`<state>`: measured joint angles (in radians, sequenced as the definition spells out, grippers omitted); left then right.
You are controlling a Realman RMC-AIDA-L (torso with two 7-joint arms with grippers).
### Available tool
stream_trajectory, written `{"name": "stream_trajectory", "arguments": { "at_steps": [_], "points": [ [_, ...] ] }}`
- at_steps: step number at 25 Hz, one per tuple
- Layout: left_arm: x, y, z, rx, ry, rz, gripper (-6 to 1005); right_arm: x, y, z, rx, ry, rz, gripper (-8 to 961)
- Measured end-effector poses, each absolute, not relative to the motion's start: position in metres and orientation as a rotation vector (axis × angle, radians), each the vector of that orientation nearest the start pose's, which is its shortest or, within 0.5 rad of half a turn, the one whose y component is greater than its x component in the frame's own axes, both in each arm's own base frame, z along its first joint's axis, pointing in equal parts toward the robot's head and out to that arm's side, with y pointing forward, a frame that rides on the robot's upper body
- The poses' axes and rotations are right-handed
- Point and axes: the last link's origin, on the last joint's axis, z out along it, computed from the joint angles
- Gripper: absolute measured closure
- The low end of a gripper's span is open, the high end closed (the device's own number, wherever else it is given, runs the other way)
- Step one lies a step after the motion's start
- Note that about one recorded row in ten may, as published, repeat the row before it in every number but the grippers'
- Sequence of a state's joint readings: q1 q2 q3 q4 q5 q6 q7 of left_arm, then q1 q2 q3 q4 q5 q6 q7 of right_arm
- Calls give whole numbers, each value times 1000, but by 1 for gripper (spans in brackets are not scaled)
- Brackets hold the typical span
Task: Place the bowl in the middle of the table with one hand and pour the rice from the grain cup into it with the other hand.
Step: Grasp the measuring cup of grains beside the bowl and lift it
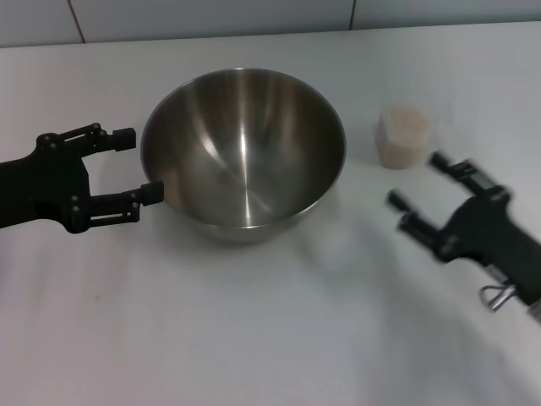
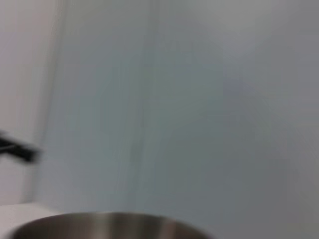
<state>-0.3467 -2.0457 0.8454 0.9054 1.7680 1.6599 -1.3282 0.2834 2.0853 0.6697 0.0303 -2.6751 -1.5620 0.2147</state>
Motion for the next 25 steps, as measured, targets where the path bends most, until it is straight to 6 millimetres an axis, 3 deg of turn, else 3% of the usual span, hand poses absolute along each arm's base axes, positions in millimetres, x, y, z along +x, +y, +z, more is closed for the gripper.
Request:
{"name": "stream_trajectory", "arguments": {
  "at_steps": [2, 10, 25],
  "points": [
    [-261, 304, 45, -2688, -338, -751, 157, 331, 232, -31, -1887, 337, 843, 214],
    [-258, 303, 45, -2705, -336, -764, 156, 353, 234, -12, -1690, 553, 863, 214],
    [-258, 304, 44, -2691, -355, -772, 156, 365, 244, -12, -1659, 633, 799, 214]
  ]
}}
